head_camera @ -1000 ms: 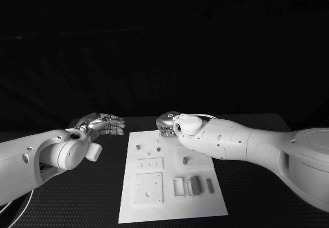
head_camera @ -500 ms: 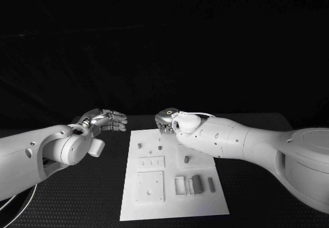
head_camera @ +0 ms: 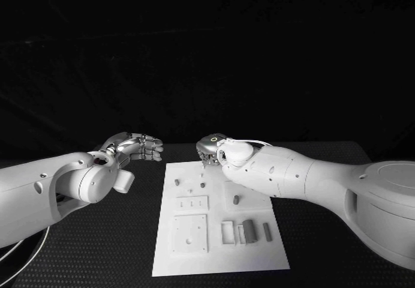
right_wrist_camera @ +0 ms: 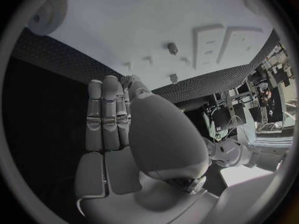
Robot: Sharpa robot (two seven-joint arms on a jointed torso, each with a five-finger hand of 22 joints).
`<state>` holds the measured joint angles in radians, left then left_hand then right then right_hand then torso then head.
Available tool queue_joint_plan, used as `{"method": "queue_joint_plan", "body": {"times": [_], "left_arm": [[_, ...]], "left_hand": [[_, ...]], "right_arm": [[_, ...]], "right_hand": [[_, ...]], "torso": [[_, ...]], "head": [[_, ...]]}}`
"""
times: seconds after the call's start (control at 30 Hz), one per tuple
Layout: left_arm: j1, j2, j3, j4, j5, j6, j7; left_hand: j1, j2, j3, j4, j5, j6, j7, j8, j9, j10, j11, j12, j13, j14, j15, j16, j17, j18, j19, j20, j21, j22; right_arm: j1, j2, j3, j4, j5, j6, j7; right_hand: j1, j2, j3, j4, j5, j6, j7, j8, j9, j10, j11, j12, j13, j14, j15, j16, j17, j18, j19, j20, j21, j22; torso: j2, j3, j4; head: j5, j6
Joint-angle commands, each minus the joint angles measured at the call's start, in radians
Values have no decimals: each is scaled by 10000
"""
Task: Assemble the parts on the task board
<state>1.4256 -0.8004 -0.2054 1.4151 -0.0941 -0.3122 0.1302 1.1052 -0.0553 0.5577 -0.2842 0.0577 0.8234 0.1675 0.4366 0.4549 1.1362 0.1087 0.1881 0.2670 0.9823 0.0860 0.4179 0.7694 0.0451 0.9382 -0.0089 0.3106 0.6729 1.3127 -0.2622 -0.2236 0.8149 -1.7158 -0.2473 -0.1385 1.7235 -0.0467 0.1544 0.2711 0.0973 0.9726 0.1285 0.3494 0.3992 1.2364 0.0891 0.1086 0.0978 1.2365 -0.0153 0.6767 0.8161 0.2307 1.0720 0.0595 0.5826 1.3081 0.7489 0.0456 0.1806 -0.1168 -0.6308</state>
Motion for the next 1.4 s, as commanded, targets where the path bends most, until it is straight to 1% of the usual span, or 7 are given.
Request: {"method": "queue_joint_plan", "body": {"times": [0.03,0.13,0.3,0.43,0.77,0.93,1.4], "left_arm": [[65,31,11,57,-45,75,113],[98,37,11,85,-51,73,113],[149,52,11,115,-58,68,113],[182,73,11,127,-78,71,118],[185,120,11,97,-86,67,116],[192,103,11,121,-89,64,117],[285,70,11,169,-97,51,112]], "left_hand": [[-86,-17,-71,14,-65,18,57,-53,8,33,66,-47,17,-32,40,-41,15,-25,-21,-14,-54,13],[-86,-18,-71,13,-65,18,57,-54,8,34,66,-50,20,-32,40,-42,17,-25,-21,-14,-55,14],[-85,-21,-70,11,-65,19,56,-55,9,35,66,-55,25,-32,40,-45,20,-24,-21,-15,-57,16],[-84,-23,-69,10,-65,20,56,-57,10,37,66,-59,30,-31,40,-47,23,-23,-21,-15,-59,18],[-83,-27,-67,8,-65,22,56,-60,13,39,66,-71,42,-31,40,-53,29,-23,-20,-14,-64,23],[-84,-29,-67,7,-65,22,56,-62,13,40,67,-76,47,-31,40,-56,32,-22,-20,-14,-66,25],[-82,-37,-65,5,-65,25,55,-67,17,45,66,-92,64,-28,40,-63,42,-21,-18,-14,-73,31]], "right_arm": [[-31,66,-3,-129,-168,-14,43],[-71,117,-4,-201,-168,-20,62],[-124,202,-7,-237,-168,9,91],[-148,273,-15,-344,-167,75,102],[-219,339,-36,-512,-142,73,132],[-222,373,-37,-588,-166,33,51],[-282,456,-46,-674,-152,-42,42]], "right_hand": [[-30,49,7,-63,35,71,21,29,118,44,-11,11,9,21,-69,66,9,311,15,-63,69,255],[-32,47,8,-64,35,71,21,27,118,44,-11,9,9,21,-69,67,9,311,15,-64,74,255],[-41,43,9,-64,35,74,20,25,119,46,-11,5,9,25,-69,73,11,311,17,-66,88,256],[-45,41,11,-66,36,74,19,23,120,47,-12,3,9,28,-70,78,13,311,19,-68,98,256],[-51,46,23,-73,38,69,21,11,119,42,-9,-11,8,25,-67,84,14,311,7,-71,121,254],[-55,45,26,-75,38,67,22,7,119,41,-8,-16,7,22,-65,85,14,311,1,-72,128,253],[-69,51,42,-86,39,51,29,-14,117,28,-1,-40,3,18,-60,93,14,311,-15,-74,160,250]], "torso": [[10,1,7],[17,-1,14],[11,0,-10],[22,-3,3],[32,-3,-20],[28,-14,-22],[38,-25,-20]], "head": [[8,-7],[37,-50],[82,-88],[102,-130],[157,-213],[166,-260],[226,-317]]}}
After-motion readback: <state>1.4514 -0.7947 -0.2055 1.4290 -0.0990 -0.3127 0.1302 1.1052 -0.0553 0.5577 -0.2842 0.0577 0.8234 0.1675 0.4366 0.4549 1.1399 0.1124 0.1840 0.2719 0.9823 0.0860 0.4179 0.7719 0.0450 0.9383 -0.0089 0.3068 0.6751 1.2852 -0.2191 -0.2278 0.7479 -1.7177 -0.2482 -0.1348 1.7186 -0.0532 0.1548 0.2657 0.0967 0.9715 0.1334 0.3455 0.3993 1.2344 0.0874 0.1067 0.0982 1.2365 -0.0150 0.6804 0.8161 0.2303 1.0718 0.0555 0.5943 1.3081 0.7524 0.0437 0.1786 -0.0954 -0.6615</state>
